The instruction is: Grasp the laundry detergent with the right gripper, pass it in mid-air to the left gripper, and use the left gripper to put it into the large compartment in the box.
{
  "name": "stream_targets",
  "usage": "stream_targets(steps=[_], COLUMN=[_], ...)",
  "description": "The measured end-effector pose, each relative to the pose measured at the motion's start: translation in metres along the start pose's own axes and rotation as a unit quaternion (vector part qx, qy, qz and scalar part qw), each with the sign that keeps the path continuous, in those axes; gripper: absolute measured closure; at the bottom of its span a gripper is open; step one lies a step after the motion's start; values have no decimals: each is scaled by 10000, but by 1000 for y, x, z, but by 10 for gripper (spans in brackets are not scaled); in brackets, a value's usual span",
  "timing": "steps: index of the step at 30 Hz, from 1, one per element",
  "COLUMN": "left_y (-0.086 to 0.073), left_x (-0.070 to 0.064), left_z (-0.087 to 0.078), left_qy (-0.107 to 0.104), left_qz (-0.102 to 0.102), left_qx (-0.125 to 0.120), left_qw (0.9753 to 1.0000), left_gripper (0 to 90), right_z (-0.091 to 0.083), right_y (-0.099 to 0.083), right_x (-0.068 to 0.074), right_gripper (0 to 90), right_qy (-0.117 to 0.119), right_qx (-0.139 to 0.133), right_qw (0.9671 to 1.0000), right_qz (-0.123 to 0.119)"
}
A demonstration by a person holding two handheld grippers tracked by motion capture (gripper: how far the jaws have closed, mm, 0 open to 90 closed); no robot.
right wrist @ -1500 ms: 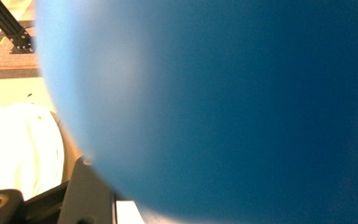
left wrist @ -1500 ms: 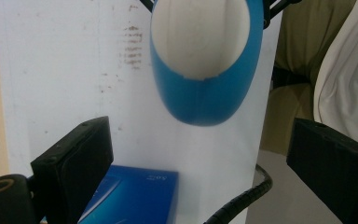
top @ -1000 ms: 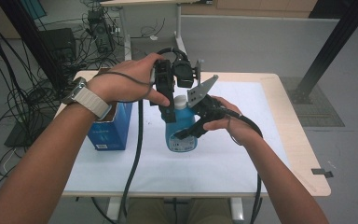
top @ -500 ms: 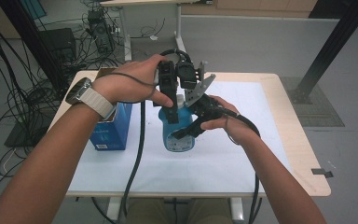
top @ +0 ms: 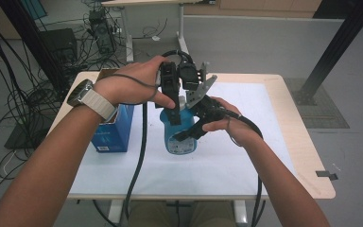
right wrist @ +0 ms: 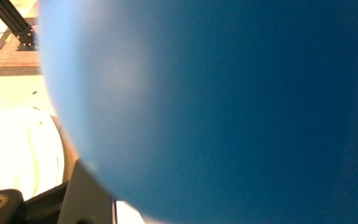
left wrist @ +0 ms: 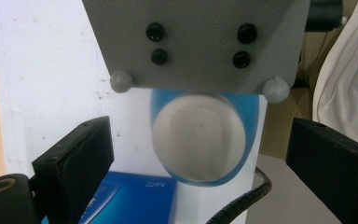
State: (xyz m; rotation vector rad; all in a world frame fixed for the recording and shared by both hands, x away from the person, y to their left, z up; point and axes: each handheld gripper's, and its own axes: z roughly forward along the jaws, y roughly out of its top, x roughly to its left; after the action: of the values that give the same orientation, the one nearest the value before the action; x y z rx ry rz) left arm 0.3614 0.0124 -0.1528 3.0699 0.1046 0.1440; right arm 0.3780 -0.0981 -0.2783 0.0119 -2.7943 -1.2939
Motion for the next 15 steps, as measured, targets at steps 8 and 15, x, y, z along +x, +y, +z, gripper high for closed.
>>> stream_targets(steps=[8, 15], left_y=[-1, -2], left_x=[0, 0], left_z=[1, 2], left_qy=[-4, 4], left_qz=[-5, 19], left_qx=[-6, -5], left_qw=[10000, 10000], left_gripper=[80, 81], right_z=[0, -1], right_y=[0, 0], right_x=[0, -1], right_gripper=[435, 434], right_qy=[-6, -8], right_qx=[-16, -28], right_qw=[10000, 10000], right_qz=[-13, 21])
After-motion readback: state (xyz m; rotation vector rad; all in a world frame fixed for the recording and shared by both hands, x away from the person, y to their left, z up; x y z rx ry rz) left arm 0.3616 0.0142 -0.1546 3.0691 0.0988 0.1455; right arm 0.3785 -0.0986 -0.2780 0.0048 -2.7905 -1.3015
